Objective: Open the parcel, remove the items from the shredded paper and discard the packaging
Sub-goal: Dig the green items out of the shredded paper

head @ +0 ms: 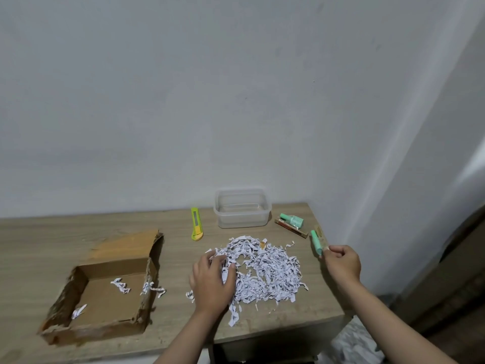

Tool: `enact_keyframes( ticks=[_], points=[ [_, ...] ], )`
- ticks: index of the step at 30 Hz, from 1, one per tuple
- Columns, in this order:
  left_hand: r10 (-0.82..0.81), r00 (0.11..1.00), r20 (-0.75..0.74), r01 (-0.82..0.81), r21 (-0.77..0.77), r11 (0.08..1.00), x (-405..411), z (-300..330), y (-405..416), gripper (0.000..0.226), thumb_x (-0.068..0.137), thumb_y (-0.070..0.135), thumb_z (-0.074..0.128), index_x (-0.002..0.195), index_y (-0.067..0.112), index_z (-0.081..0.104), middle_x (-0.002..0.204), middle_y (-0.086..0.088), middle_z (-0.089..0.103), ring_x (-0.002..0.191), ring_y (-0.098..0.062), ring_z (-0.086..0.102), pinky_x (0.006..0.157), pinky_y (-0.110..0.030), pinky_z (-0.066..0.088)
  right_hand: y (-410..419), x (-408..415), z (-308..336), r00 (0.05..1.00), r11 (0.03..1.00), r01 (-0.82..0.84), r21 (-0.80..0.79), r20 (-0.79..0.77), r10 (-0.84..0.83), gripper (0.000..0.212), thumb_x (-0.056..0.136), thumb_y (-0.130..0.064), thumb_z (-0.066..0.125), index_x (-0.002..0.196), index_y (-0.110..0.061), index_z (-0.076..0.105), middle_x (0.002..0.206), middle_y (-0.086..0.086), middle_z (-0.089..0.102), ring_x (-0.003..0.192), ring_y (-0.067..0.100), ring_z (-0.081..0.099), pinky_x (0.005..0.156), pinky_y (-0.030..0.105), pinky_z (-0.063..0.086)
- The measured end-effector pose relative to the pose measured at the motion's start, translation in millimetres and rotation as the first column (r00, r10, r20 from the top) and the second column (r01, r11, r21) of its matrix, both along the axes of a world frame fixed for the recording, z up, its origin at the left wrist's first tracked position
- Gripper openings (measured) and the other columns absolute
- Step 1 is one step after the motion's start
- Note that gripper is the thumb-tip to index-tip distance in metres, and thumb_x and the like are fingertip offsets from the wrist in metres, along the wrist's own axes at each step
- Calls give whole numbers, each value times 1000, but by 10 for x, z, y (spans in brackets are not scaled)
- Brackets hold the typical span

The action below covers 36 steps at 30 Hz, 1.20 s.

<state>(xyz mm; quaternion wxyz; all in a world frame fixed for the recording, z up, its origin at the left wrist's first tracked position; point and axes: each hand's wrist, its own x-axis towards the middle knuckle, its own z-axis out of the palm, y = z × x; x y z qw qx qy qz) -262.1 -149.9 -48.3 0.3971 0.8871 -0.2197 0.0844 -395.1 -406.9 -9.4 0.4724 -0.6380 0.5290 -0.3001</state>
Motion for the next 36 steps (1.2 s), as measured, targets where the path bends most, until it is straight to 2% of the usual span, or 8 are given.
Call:
enact_keyframes(
  ticks=[7,9,12,15,20,24,30,36],
  points=[
    [32,999,40,-31,-33,999,7,-130,-11,39,81,53,46,90,20,62,87,4,50,76,-20,56,61,-33,45,18,11,-279,991,999,-37,-9,-130,36,7,79,-18,67,82,-13,65,78,3,65,80,23,61,78,30,47],
    [40,999,17,-39,-31,999,3,-138,12,39,81,55,43,88,21,61,84,6,51,75,-18,56,66,-35,44,34,8,-272,981,996,-85,-36,-176,78,6,79,-19,67,74,-18,62,75,1,64,80,25,62,75,31,47],
    [101,994,29,-103,62,993,-20,-118,0,38,79,58,39,87,29,62,85,13,53,83,-14,51,78,-34,28,1,14,-277,965,986,-151,-74,-229,131,12,79,-19,65,69,-21,60,81,4,66,83,28,61,73,30,46],
    [106,994,-5,-106,72,992,-32,-77,8,42,77,61,37,94,34,65,103,12,53,101,-16,48,89,-38,19,32,14,-318,946,967,-175,-184,-304,114,11,79,-22,63,87,-16,68,101,12,65,101,33,55,85,38,46],
    [-9,995,-104,9,3,1000,-35,-114,57,67,75,67,42,135,38,41,148,-3,28,137,-25,22,109,-52,19,317,41,-241,928,802,-363,-473,-265,264,24,83,-21,61,106,-15,61,106,4,54,108,22,47,84,29,42],
    [17,986,-166,-5,74,997,-10,-157,31,84,72,76,36,144,35,27,158,-6,9,145,-27,6,114,-55,4,511,138,-306,809,700,-588,-406,-271,522,44,86,-46,56,126,-27,49,130,-7,48,122,10,43,97,27,39],
    [34,973,-228,7,176,984,35,-150,-101,89,71,81,24,146,35,21,159,-3,10,147,-21,2,115,-51,-2,621,317,-522,757,725,-638,-259,-384,529,91,70,-85,24,145,-32,25,156,-4,23,144,15,16,118,46,17],
    [-27,968,-250,55,106,993,43,-128,-403,74,81,71,22,145,33,27,156,3,24,144,-17,16,116,-47,11,667,599,-477,693,671,-712,-207,-360,625,59,92,-55,33,146,-36,19,157,-6,19,146,14,9,119,45,1]
  ],
)
